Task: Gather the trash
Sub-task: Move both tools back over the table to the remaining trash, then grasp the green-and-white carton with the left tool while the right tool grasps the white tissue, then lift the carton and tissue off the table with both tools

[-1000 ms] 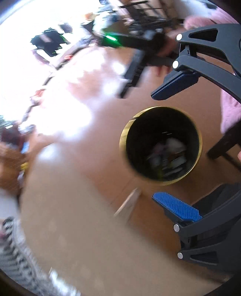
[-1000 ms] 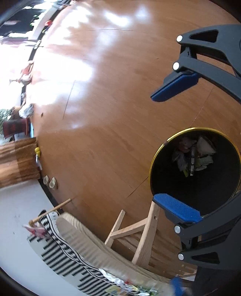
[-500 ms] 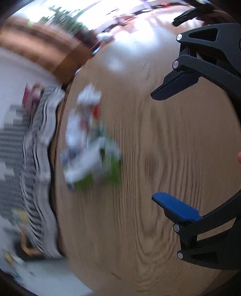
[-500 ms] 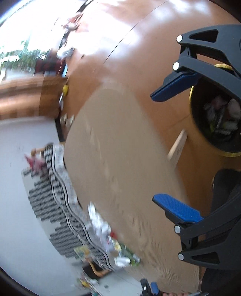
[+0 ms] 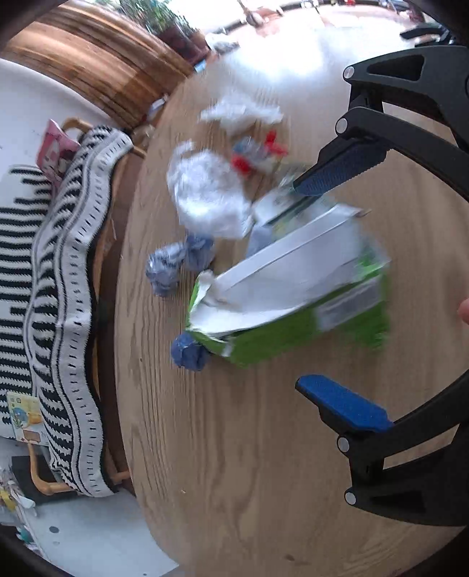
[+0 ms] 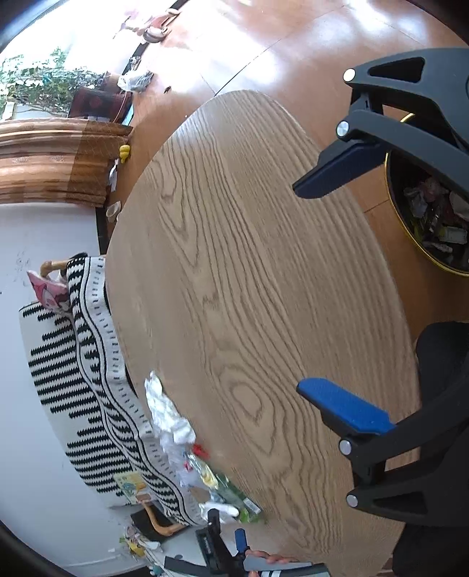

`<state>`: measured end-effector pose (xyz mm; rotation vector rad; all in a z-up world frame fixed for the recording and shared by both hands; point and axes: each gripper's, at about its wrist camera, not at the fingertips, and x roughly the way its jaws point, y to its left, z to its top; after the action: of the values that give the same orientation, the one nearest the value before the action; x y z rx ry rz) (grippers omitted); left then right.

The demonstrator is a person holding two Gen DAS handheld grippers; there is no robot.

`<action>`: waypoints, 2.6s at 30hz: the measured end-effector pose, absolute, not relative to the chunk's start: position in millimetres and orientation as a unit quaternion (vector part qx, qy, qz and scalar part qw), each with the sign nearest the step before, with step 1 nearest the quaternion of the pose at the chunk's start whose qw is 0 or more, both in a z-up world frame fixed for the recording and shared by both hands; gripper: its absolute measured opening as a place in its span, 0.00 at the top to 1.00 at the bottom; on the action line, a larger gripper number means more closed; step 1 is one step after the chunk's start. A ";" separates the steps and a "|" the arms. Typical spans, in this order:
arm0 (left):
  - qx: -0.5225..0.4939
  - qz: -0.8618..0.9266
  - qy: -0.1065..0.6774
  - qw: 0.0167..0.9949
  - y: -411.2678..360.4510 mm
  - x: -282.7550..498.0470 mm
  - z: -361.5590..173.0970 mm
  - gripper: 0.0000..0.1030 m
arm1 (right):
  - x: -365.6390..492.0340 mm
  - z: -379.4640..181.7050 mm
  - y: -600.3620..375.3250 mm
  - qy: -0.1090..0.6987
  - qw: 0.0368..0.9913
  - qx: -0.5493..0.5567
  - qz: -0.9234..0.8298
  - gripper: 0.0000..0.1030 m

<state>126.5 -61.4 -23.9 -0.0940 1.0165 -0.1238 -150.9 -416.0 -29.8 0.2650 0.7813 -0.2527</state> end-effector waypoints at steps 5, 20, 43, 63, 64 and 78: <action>-0.059 -0.040 0.497 0.865 -27.0 132.3 -36.8 0.06 | -123.8 -27.7 -419.0 0.376 0.911 0.121 -0.116 0.07; -0.087 -0.075 0.482 0.868 8.8 118.1 -46.0 0.06 | -19.8 2.6 -321.9 0.349 0.932 0.093 -0.027 0.07; -0.015 -0.068 0.474 0.878 11.0 132.6 -52.7 0.06 | 153.5 -31.3 -300.8 0.458 0.885 0.054 -0.061 0.07; -0.041 -0.059 0.429 0.900 28.8 113.7 -31.7 0.68 | 84.5 -8.9 -306.2 0.393 0.916 0.078 -0.030 0.82; -0.039 -0.056 0.430 0.900 29.9 113.8 -32.4 0.68 | 80.2 -8.8 -306.9 0.392 0.916 0.083 -0.029 0.82; -0.047 -0.042 0.428 0.902 43.2 122.0 -33.3 0.67 | 91.1 -19.7 -294.3 0.402 0.912 0.081 -0.004 0.82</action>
<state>122.0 43.2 -33.3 -0.0968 0.8854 -0.0869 91.1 -294.3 -19.7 0.1678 0.8276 -0.0092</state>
